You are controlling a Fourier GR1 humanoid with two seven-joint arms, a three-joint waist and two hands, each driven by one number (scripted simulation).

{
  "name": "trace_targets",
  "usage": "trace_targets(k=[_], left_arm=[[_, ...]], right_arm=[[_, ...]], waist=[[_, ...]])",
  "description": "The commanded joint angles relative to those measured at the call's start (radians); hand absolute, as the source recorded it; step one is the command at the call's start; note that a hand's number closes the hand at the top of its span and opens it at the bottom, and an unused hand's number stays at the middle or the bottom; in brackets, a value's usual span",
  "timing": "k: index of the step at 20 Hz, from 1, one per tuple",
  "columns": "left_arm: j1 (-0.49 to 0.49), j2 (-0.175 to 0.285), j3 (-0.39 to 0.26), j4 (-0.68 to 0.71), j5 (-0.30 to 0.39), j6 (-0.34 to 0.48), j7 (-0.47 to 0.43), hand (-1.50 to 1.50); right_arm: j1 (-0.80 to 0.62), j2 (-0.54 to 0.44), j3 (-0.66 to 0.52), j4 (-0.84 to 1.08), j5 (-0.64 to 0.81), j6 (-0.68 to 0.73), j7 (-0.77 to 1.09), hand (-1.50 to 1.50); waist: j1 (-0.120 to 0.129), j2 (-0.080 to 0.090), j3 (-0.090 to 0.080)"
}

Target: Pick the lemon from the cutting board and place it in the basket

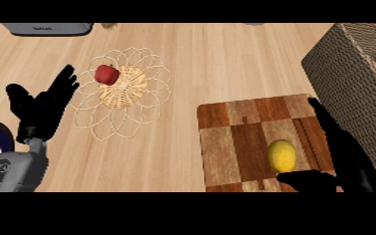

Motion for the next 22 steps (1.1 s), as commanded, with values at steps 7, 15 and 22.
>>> trace_targets(k=[7,15,22], left_arm=[[0.004,-0.033,0.06,-0.03,-0.061,-0.044,0.039,0.0],[-0.022,-0.069,0.09,-0.049,-0.082,-0.062,0.087,0.0],[-0.043,-0.112,0.099,0.029,-0.147,-0.053,0.017,0.0]], right_arm=[[0.093,0.03,-0.04,0.077,0.052,0.003,-0.172,-1.5],[0.036,0.052,-0.07,0.022,-0.007,0.125,-0.148,-1.5],[0.139,0.13,0.016,0.084,0.14,0.011,-0.251,-1.5]], waist=[[-0.003,-0.001,0.0],[-0.001,-0.001,0.0],[-0.004,0.0,0.0]])
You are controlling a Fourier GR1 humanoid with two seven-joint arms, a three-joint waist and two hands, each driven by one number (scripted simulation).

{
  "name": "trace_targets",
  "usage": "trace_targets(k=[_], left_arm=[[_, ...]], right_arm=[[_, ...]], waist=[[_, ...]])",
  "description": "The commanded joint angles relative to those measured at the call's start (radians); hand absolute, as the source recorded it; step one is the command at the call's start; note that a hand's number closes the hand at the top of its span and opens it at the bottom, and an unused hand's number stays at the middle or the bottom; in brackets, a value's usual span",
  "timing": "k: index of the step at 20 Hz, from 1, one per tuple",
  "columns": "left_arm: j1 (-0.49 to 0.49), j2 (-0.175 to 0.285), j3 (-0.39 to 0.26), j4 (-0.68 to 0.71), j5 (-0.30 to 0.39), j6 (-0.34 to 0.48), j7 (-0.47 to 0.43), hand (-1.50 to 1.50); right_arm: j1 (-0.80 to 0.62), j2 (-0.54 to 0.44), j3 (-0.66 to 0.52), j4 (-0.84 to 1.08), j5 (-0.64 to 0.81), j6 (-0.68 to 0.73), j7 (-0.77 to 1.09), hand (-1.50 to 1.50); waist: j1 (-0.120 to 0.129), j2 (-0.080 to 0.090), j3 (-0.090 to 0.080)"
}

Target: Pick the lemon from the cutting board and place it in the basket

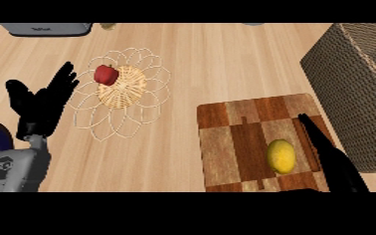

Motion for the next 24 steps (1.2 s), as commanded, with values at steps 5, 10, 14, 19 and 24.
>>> trace_targets(k=[5,10,14,19,24], left_arm=[[-0.023,-0.001,0.05,0.052,-0.014,-0.048,-0.021,0.0],[0.044,0.016,0.062,-0.099,0.007,-0.079,0.067,0.0],[0.048,-0.05,0.033,-0.04,-0.039,-0.039,-0.009,0.0],[0.022,-0.031,0.072,-0.069,-0.025,-0.058,0.06,0.0],[0.021,-0.035,0.069,-0.074,-0.05,-0.061,0.052,0.0]], right_arm=[[-0.033,0.053,0.046,-0.007,0.127,0.018,0.104,-1.5],[-0.091,0.092,0.056,0.136,0.178,-0.033,0.061,-1.5],[-0.012,0.026,0.101,0.134,0.231,0.006,0.0,1.5],[-0.052,0.076,0.109,0.232,0.277,-0.052,-0.03,1.5],[-0.064,0.049,0.088,0.212,0.265,-0.005,-0.051,1.5]], waist=[[0.001,0.001,0.0],[0.006,0.0,0.0],[0.001,0.0,0.0],[0.003,0.0,0.0],[0.002,0.0,0.0]])
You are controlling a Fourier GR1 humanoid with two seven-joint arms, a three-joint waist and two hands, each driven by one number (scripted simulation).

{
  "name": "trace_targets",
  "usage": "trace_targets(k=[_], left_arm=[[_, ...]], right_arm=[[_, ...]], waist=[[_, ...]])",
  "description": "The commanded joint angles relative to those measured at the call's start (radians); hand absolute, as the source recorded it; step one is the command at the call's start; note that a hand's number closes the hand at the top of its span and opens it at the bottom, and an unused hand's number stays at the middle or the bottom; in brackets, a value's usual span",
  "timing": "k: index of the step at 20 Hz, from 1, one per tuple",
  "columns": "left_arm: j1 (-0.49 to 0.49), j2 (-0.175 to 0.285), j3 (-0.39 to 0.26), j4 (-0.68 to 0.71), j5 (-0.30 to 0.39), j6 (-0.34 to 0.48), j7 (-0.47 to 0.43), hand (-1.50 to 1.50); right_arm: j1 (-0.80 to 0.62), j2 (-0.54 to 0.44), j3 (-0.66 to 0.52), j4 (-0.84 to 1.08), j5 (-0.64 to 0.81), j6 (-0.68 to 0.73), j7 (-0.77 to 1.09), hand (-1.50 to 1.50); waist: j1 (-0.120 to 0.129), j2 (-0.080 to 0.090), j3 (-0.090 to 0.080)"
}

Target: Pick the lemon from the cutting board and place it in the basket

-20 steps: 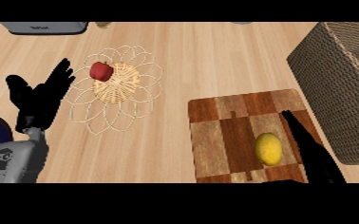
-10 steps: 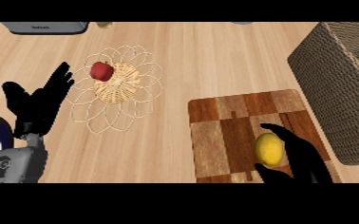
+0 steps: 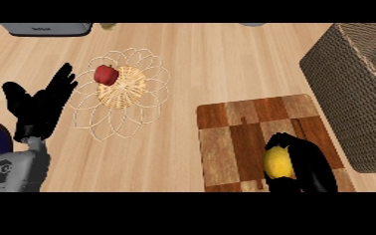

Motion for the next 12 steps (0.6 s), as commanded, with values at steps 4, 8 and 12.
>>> trace_targets(k=[4,8,12], left_arm=[[-0.04,0.019,0.021,0.046,0.017,-0.045,-0.027,0.0],[-0.045,-0.022,-0.037,-0.011,-0.013,-0.022,-0.001,0.0],[-0.074,-0.042,-0.063,-0.014,-0.011,-0.028,0.011,0.0]], right_arm=[[-0.227,0.165,-0.017,0.125,0.087,-0.021,0.308,1.5],[-0.365,0.17,-0.175,0.223,0.102,-0.154,0.523,1.5],[-0.586,0.171,-0.214,0.336,0.126,-0.272,0.72,1.5]], waist=[[0.023,0.018,0.006],[0.087,0.049,0.006],[0.128,0.045,0.008]])
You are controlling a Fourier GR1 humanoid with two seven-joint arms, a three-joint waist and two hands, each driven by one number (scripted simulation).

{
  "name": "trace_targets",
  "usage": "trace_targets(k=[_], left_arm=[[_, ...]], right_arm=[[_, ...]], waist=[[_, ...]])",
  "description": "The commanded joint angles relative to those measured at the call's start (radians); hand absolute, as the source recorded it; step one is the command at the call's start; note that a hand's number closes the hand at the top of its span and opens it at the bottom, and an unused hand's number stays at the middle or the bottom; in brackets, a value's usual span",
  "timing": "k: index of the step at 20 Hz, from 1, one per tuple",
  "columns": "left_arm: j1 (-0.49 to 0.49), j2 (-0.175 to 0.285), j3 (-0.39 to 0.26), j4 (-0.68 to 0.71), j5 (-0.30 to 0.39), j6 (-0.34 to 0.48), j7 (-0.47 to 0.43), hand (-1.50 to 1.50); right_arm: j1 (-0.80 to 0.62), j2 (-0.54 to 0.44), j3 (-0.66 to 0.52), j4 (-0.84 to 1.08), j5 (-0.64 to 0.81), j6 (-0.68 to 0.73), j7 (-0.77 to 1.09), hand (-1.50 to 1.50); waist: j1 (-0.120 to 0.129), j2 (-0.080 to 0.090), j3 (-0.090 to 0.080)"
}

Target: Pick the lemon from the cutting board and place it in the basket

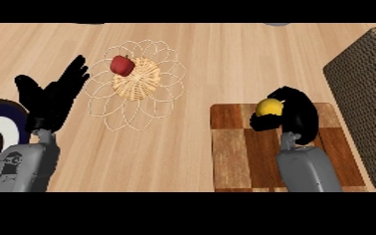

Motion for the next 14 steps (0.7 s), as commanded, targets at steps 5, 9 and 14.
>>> trace_targets(k=[5,9,14], left_arm=[[-0.029,-0.018,-0.031,0.009,-0.004,-0.016,0.003,0.0],[-0.051,-0.035,-0.043,0.022,-0.016,0.0,0.009,0.0],[-0.026,-0.023,-0.033,0.025,-0.018,-0.004,0.002,0.0]], right_arm=[[-0.403,0.017,-0.107,0.167,0.113,-0.352,0.18,1.5],[-0.563,0.017,-0.112,0.312,0.296,-0.449,0.21,1.5],[-0.757,0.017,-0.212,0.46,0.46,-0.475,0.329,1.5]], waist=[[0.051,0.004,0.002],[0.041,0.004,-0.002],[0.025,-0.007,-0.003]])
